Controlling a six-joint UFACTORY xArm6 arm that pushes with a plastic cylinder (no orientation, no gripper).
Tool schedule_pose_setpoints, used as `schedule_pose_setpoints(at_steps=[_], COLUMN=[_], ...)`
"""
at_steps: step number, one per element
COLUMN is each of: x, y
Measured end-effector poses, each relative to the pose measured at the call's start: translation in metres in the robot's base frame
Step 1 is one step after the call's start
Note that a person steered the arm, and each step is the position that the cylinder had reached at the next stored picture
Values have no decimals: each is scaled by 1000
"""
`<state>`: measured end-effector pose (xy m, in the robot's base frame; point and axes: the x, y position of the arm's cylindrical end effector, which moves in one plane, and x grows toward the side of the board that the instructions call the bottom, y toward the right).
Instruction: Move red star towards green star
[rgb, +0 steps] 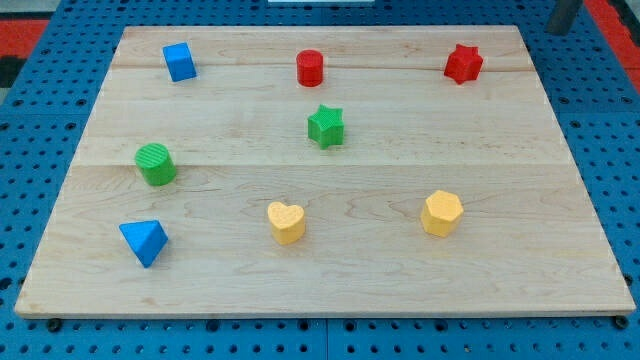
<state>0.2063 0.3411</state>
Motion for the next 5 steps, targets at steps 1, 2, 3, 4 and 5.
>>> schedule_pose_setpoints(at_steps=[1,2,3,4,5], x=[1,2,6,8,11], y=[0,0,1,1,1])
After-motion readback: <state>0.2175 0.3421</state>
